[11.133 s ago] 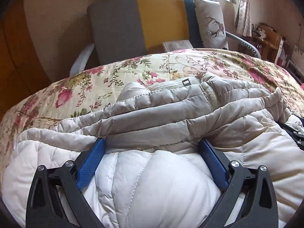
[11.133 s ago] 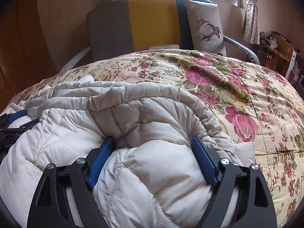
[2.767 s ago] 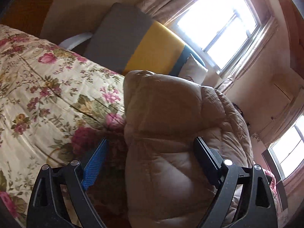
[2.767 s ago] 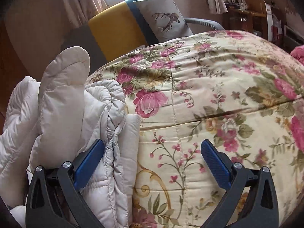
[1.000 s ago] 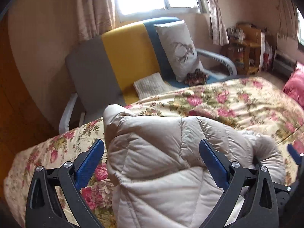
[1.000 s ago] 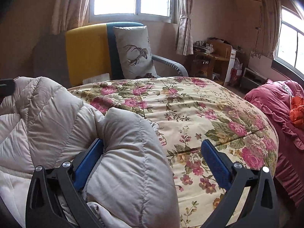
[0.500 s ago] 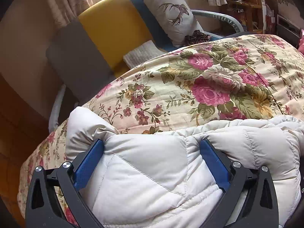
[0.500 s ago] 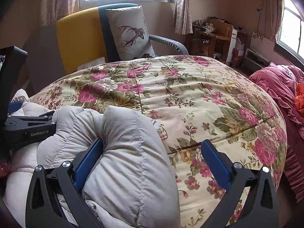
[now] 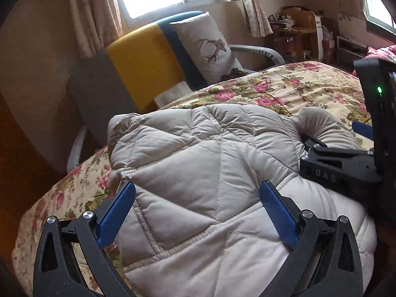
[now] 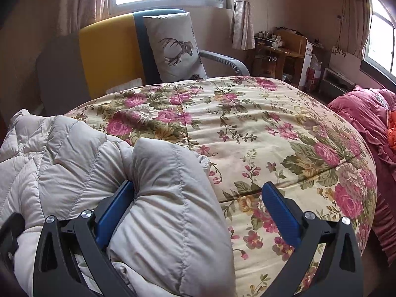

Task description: Fold large clothes

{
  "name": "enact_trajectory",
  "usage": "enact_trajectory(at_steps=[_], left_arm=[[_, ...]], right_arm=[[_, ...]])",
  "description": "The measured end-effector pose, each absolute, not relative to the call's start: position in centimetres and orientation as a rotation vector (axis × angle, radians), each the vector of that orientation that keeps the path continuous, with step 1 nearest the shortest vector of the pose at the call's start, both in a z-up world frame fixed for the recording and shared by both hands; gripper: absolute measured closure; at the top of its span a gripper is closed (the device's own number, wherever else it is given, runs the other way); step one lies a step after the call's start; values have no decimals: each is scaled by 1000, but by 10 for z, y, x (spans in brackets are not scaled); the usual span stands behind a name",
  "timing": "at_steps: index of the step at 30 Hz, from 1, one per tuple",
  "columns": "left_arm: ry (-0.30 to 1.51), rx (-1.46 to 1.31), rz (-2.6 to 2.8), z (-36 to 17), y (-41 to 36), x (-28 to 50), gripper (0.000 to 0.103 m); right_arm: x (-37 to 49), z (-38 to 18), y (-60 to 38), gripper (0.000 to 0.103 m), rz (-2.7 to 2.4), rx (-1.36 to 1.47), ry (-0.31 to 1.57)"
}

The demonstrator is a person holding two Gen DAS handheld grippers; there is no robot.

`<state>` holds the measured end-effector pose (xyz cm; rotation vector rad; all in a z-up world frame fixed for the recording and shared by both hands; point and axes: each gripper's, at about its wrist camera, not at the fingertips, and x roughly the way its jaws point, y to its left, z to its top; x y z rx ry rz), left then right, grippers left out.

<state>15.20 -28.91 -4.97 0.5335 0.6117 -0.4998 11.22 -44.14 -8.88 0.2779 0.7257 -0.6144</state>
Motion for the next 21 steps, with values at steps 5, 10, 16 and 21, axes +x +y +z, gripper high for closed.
enact_trajectory(at_steps=[5,10,16,21], left_arm=[[638,431,-537,-64,-278,162,3],[630,439,-538,-67,-279,160,3],[633,424,-545,-66,-277,160,3],[654,434,-569,-46,-261,151,3]], right_arm=[[105,-83,-440,2,-581,263,720],[59,-39,-428,2,-601,215,646],[26,-44,-394,2,-455,122,716],[4,-79,-423,2,-532,206,804]])
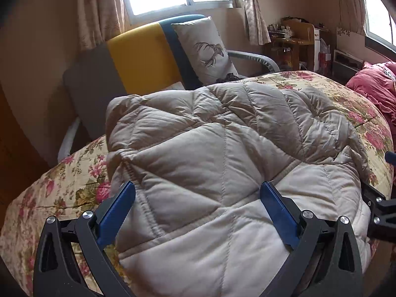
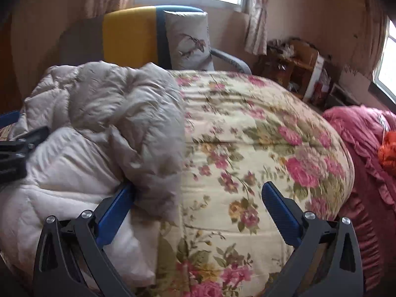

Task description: Fold large clothes

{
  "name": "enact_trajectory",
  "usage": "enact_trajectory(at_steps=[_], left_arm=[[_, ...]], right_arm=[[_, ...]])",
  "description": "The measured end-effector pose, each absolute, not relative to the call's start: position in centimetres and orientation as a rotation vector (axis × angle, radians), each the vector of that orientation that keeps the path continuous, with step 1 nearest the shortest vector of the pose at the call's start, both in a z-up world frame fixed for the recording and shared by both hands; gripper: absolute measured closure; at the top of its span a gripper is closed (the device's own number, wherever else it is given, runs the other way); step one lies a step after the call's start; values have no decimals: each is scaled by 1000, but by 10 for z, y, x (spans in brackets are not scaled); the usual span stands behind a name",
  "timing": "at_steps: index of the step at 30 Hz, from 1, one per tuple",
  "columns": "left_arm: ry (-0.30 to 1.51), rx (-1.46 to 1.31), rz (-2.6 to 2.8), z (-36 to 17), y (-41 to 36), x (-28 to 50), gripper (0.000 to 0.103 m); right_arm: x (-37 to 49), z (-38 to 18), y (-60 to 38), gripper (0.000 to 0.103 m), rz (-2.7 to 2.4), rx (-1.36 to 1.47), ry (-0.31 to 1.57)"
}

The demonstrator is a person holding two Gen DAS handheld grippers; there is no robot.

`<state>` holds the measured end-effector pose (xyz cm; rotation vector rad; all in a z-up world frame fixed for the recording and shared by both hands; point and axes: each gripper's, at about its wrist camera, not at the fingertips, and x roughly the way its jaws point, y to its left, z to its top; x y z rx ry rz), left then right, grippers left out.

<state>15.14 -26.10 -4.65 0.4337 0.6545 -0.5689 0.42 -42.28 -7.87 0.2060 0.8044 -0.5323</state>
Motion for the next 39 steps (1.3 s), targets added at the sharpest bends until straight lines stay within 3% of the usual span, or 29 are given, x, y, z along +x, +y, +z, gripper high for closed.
enact_trajectory(at_steps=[3,6,12,15,18,21,26,31,39], left_arm=[[620,410,-546,-55,-253,145,3],[596,412,-540,-69,-260,145,3],[596,423,-528,-69,-264,144,3],[586,433,-520,-69,-266,142,3],[592,407,-529,-68,-262,142,3],[644,372,-602,-58,-250,147,3],[737,146,-560,-39,-197,170,3],[975,-167,-647,-58,-153,197,3],[1096,-299,-796,-83,-131,196,3]], right_arm=[[-8,-102,-441,2,-483,433,815],[-10,-106,-442,2,-480,472,795],[-25,-21,-444,2,-541,374,543],[14,-19,-436,2,-495,339,606],[54,-57,-428,2,-557,258,756],[57,-90,-442,2,-522,381,766],[40,-75,-454,2,-458,439,790],[18,-52,-458,2,-250,616,725],[27,-86,-453,2,-74,760,831]])
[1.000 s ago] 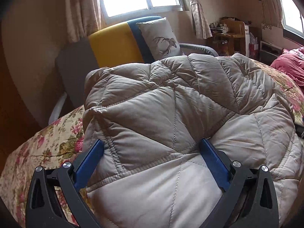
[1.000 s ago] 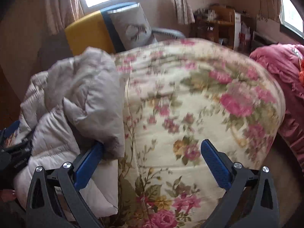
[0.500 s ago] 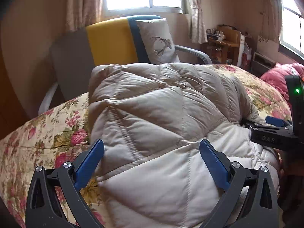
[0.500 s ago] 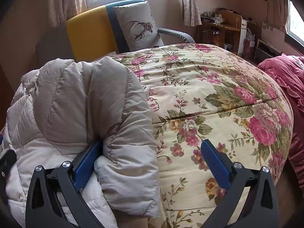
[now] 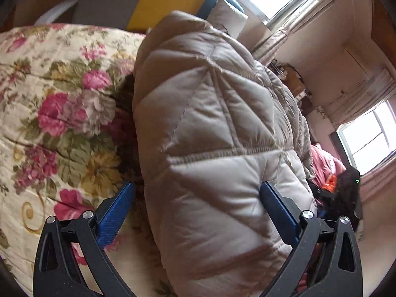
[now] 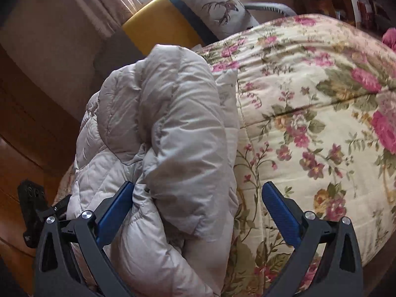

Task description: Fold large clothes

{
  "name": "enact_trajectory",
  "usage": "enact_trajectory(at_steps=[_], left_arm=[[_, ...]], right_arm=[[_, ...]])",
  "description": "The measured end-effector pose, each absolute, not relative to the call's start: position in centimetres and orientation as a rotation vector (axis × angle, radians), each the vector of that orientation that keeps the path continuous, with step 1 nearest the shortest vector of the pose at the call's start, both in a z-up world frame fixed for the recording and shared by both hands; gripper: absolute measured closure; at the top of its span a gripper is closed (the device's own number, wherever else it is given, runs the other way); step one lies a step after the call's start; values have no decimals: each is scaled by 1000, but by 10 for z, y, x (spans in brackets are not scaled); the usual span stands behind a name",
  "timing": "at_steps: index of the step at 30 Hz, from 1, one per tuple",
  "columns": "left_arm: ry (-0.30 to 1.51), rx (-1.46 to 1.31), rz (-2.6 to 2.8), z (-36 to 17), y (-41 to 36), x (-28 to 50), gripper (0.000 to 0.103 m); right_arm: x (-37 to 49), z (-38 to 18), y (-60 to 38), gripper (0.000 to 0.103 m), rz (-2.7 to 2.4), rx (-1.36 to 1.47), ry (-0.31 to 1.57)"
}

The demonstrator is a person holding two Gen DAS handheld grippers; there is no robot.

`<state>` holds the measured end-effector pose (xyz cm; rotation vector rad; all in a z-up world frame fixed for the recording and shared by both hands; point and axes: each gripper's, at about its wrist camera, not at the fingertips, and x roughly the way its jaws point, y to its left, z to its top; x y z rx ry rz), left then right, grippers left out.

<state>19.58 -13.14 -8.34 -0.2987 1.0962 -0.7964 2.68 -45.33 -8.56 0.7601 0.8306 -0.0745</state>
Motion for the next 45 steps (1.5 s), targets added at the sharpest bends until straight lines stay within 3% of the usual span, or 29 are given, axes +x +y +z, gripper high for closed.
enact_trajectory(at_steps=[3,23,41,45], left_arm=[[1145,-347,-832,-91,-126,198,3],[1318,-405,-986,-123,-156,203,3],[1253,-274,-920,-105,-205,184,3],[1170,-182,-924,-90,-208,168,11]], right_arm=[[30,-104,-465,2,-18,878,859],[73,-131,-478,2,258,906,976],[107,-153,-454,2,286,892,896],[98,-153,-448,4,282,867,812]])
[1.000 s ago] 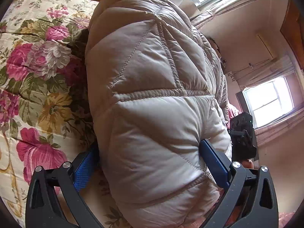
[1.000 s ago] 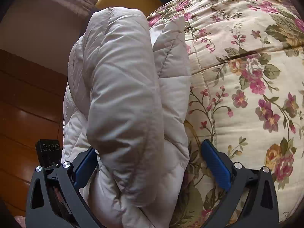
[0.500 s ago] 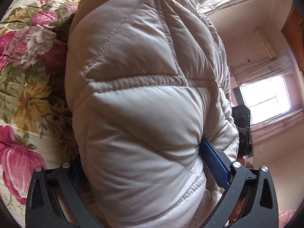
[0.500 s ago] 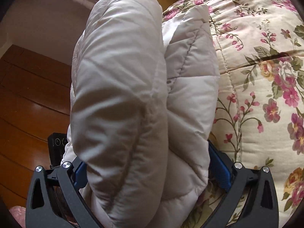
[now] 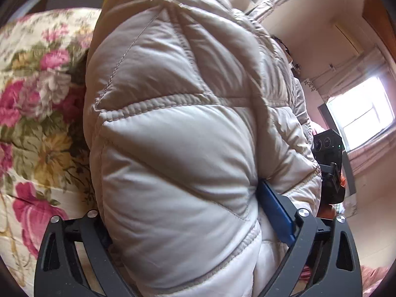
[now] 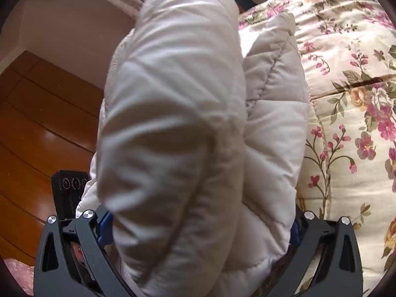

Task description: Fold large clothes

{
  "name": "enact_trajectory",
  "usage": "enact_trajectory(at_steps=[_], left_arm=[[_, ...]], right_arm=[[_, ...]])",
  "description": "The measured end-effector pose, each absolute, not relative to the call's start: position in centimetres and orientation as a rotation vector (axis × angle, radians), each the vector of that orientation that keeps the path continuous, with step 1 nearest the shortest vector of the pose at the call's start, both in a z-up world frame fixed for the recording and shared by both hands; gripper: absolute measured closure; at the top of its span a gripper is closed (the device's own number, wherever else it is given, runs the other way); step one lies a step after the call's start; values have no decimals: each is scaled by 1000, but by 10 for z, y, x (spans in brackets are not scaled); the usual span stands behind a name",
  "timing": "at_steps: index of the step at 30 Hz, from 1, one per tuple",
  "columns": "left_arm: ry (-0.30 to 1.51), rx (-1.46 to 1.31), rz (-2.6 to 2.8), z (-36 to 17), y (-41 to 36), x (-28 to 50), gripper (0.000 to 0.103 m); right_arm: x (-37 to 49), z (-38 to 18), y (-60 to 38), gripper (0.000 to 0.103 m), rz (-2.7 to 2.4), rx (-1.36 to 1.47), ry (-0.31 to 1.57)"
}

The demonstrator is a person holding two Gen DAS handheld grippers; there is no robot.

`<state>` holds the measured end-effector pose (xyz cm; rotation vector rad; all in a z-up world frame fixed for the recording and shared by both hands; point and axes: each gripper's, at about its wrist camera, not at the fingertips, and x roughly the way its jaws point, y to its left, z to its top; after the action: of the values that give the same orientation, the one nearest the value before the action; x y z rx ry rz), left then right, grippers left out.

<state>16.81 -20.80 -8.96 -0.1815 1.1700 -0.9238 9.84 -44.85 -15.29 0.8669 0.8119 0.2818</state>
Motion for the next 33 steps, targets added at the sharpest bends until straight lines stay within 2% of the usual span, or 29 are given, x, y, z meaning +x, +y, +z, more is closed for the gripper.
enact_trajectory(at_steps=[3,15,26,33], left_arm=[[1109,-131,-926,-76,-209,161,18],[869,-1,-827,-44,-183,135,32],[701,36,-657,-18,-100,124,40],[671,-13,-520,-18,-34,139,41]], right_arm=[[97,-153,-442,6,265,866,766],[120,-134,-373,6,278,759,652],[180,-127,-306,8,429,679,609],[237,-136,-246,8,530,624,618]])
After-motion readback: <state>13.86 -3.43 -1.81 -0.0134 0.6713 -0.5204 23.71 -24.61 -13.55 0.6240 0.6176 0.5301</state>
